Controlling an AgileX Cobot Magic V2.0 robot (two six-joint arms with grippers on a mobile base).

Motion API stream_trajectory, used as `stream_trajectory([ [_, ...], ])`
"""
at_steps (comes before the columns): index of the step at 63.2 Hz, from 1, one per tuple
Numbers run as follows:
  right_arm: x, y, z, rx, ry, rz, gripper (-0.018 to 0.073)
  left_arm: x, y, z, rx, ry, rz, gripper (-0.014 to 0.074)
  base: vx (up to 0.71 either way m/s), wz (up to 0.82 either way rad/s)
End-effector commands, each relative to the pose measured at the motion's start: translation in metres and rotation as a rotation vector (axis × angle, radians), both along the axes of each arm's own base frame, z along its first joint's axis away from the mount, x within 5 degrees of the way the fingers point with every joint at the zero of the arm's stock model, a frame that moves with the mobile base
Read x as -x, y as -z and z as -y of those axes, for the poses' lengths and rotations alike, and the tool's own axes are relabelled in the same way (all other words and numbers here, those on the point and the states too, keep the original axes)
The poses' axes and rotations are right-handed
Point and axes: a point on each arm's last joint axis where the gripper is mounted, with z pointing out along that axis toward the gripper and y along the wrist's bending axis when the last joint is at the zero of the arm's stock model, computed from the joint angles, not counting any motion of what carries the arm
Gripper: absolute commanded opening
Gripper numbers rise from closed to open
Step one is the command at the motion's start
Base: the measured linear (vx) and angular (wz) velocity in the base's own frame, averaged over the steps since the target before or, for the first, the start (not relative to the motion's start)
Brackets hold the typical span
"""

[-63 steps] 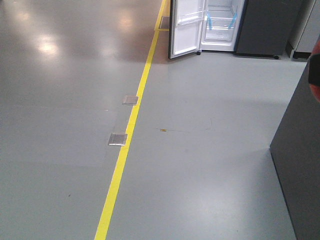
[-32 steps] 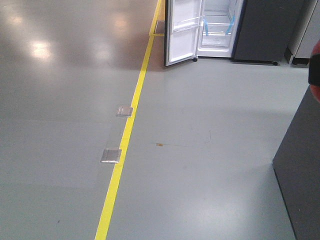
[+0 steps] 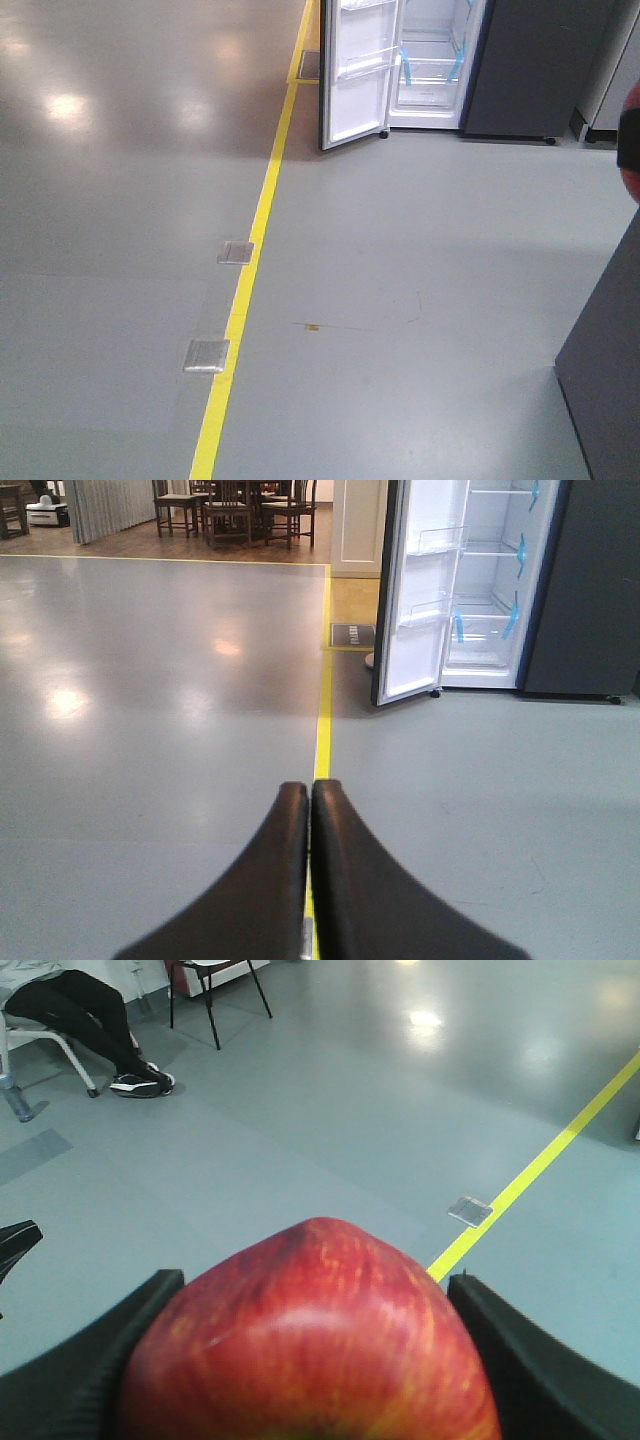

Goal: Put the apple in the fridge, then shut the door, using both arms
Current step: 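Carry the apple in the right gripper toward the open refrigerator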

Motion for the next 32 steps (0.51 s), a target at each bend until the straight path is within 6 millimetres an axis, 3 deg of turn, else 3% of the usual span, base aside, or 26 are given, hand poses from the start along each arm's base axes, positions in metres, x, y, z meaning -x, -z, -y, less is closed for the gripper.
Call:
stream_trajectory([
  [1,0.0005,-0.0119,-0.0008,-0.059,0.016,0.075,-0.0004,-0.0005,0.0014,0.0008,0.019,0.009,0.060,-0.0006,0.33,-0.05],
  [32,0.0007,-0.0116,-0.0009,-0.057,0.014,0.072,-0.0004,-0.0005,0.0014,0.0008,0.019,0.009,0.060,-0.0006,0.33,-0.05],
])
